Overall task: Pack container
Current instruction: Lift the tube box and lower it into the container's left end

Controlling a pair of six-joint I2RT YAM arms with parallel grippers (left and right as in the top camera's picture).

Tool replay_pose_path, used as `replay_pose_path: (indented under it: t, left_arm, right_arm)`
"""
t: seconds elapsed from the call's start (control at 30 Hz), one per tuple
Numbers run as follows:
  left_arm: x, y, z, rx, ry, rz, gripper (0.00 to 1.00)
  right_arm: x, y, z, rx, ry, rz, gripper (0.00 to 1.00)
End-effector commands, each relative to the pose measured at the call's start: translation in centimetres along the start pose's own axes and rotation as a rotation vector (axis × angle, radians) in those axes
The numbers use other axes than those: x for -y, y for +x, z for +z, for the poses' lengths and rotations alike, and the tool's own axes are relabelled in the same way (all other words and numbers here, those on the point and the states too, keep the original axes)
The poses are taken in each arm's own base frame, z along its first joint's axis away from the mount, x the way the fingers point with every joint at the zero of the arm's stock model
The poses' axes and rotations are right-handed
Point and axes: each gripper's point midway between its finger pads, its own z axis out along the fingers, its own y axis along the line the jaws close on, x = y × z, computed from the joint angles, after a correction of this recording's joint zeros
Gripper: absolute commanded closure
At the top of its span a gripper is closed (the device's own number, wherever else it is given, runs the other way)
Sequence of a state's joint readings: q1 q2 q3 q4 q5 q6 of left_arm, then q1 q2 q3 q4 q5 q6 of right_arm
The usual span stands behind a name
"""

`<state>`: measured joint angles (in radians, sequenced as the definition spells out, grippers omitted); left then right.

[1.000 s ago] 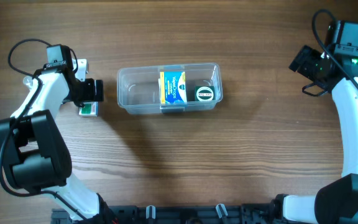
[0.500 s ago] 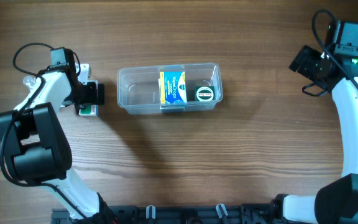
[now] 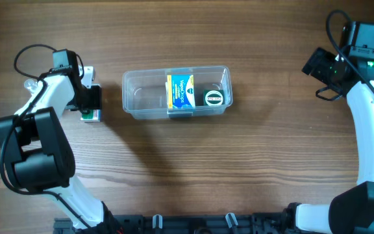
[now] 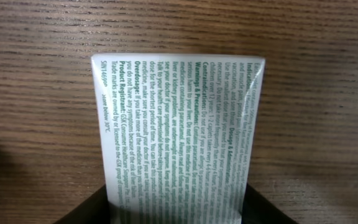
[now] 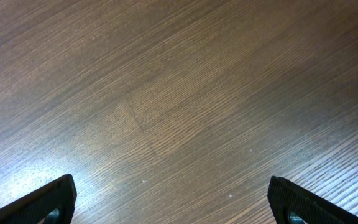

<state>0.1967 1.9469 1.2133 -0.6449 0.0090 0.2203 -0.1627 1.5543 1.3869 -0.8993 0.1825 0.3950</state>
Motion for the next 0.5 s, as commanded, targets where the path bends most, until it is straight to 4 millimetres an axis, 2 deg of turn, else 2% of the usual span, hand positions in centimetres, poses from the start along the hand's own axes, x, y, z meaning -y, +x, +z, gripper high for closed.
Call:
replay_pose_path:
  t: [0.0, 0.17, 0.27, 0.33, 0.37, 0.43, 0.47]
  left_arm:
    - [-0.3, -2.0, -1.2, 0.047, -0.006, -0.027, 0.5]
    - [-0.4, -4.4, -5.5, 0.162, -0.015, -0.063, 0.54]
    - [1.3, -6.0, -10.1, 0.29, 0.073, -0.048, 0.5]
    - [3.1, -7.1, -15.4, 0.423, 0.136, -0.041, 0.49]
    - [4.1, -7.2, -17.4, 0.47, 0.167, -0.02, 0.5]
    - [7.0, -6.8, -22.8, 0.588, 0.238, 0.003, 0.5]
    - [8.3, -6.3, -24.6, 0.62, 0.258, 0.019, 0.5]
  right_arm:
    - [-0.1, 0.2, 0.4, -0.013, -0.004, -0.001, 0.0]
    - [-0.1, 0.2, 0.4, -0.013, -0.003, -0.001, 0.0]
    - [-0.1, 0.2, 0.4, -0.013, -0.003, -0.001, 0.0]
    - [-0.1, 0.2, 0.4, -0.013, -0.004, -0.001, 0.0]
    - [-0.1, 0.2, 0.4, -0.013, -0.003, -0.001, 0.0]
    - [-0.1, 0.2, 0.4, -0.013, -0.003, -0.001, 0.0]
    - [-0.1, 0.2, 0.4, -0.013, -0.003, -0.002, 0.0]
